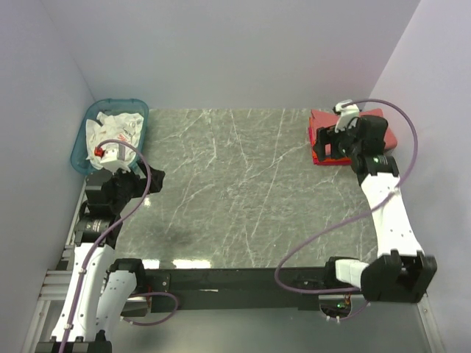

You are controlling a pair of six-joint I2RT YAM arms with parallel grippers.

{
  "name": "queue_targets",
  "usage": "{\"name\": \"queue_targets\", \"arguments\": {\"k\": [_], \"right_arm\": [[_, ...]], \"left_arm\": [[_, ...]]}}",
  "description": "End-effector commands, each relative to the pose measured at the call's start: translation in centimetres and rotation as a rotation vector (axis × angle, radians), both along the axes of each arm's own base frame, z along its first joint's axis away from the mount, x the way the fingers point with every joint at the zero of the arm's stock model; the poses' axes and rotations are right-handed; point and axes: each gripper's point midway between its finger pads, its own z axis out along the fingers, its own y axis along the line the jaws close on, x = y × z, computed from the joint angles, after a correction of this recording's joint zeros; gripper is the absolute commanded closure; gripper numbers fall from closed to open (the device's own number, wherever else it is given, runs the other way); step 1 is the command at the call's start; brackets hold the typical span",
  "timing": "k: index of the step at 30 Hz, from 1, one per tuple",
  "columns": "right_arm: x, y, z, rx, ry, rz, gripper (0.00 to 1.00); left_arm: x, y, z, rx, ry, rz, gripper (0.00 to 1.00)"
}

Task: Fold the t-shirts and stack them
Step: Reset both grippers

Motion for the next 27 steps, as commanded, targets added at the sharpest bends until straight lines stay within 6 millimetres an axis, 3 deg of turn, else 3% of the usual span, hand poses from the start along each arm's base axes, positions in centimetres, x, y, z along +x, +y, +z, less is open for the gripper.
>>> {"name": "queue_targets", "arguments": {"k": [1,5,14,27], "right_arm": [[-0.5,-2.0,3.2,0.031,-0.135,-0.156,0.12],[-1.6,-3.3,2.8,0.090,-0.176,-0.295,0.12],[-3.2,-5.3,3.2,0.208,-0.250,-0.508,0.10],[-4.5,-5.6,3.4,0.184,-0.305,-0.512,0.08]], "left_arm": [[0.1,0.4,3.1,-0.012,-0.044,0.029,0.01],[-0.3,0.5,5.0,-0.016,-0.092,0.040,0.01],[-1.5,1.0,5.3,-0.009,-0.092,0.064,0.01],[-2.0,1.2,5.3,-0.019,-0.097,0.084,0.01]]}}
